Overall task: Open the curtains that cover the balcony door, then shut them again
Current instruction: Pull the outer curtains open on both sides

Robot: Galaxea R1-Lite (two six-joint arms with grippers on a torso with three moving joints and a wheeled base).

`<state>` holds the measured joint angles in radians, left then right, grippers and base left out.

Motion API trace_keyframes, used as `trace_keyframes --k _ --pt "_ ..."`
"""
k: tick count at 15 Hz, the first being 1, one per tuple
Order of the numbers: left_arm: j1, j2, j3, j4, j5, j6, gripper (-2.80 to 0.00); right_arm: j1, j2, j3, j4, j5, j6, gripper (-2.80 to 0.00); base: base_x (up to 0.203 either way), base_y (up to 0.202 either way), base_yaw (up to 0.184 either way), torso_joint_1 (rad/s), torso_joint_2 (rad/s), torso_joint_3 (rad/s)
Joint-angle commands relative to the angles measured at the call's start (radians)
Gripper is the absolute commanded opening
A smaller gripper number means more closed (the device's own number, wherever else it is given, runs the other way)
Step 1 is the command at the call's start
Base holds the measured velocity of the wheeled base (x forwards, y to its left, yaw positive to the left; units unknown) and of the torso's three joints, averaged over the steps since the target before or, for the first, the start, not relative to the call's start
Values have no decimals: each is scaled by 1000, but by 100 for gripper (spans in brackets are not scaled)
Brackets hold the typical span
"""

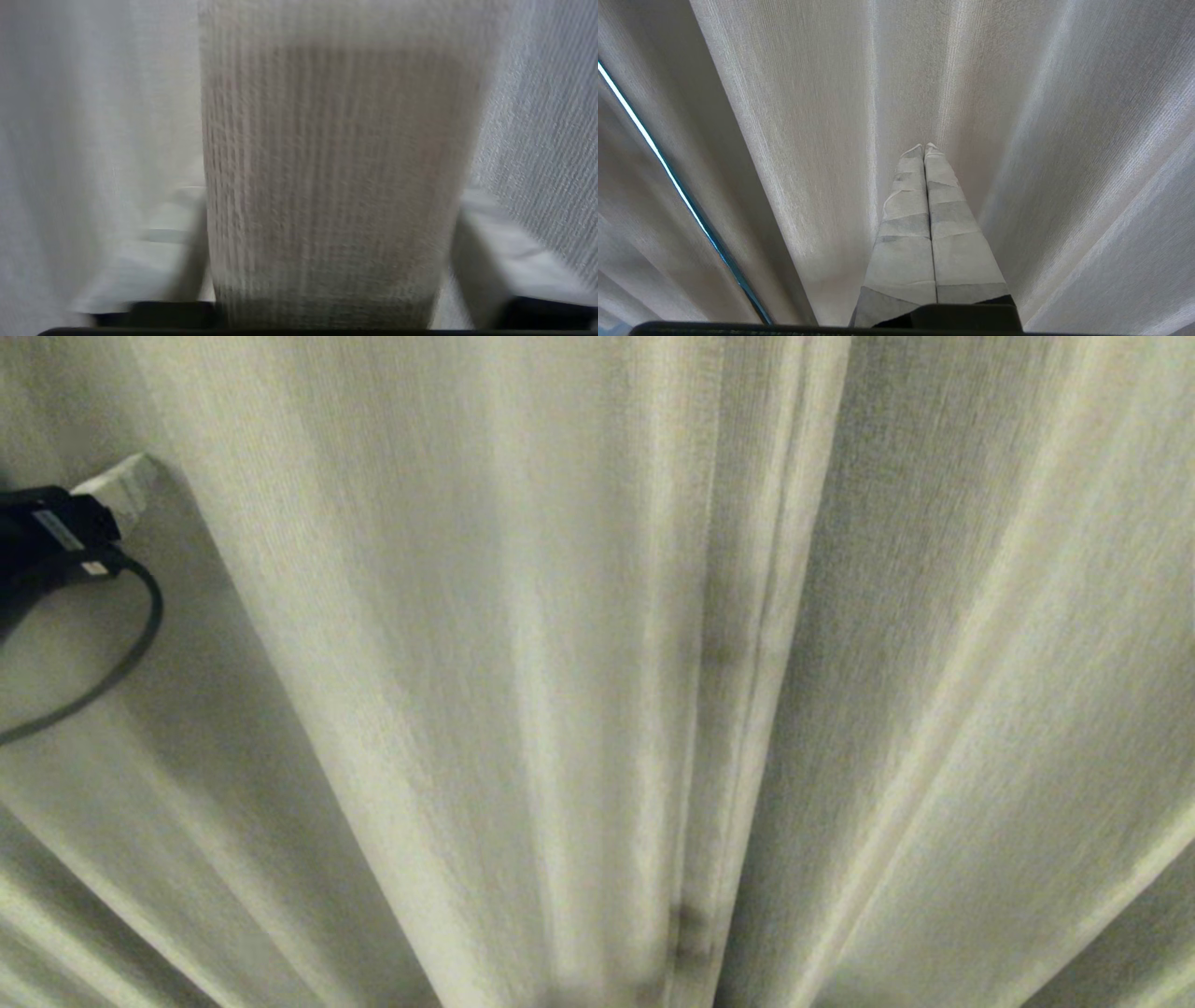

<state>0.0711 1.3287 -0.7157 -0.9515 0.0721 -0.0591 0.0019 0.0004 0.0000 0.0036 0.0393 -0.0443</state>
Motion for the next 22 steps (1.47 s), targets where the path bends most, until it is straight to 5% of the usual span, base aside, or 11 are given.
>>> trace_keyframes --k 1,12,18,22 --pt "-1 7 -8 -5 2 -2 -280 1 0 0 0 1 0 -280 0 0 0 0 0 0" --pt "8 -21 -22 -4 -2 -2 -280 0 0 0 0 1 0 -280 0 0 0 0 0 0" --pt "163 -36 -35 -5 -18 -65 -280 1 0 0 -1 1 0 -280 0 0 0 0 0 0" --pt "367 -12 -63 -4 -112 -137 -280 1 0 0 -1 1 0 -280 0 0 0 0 0 0"
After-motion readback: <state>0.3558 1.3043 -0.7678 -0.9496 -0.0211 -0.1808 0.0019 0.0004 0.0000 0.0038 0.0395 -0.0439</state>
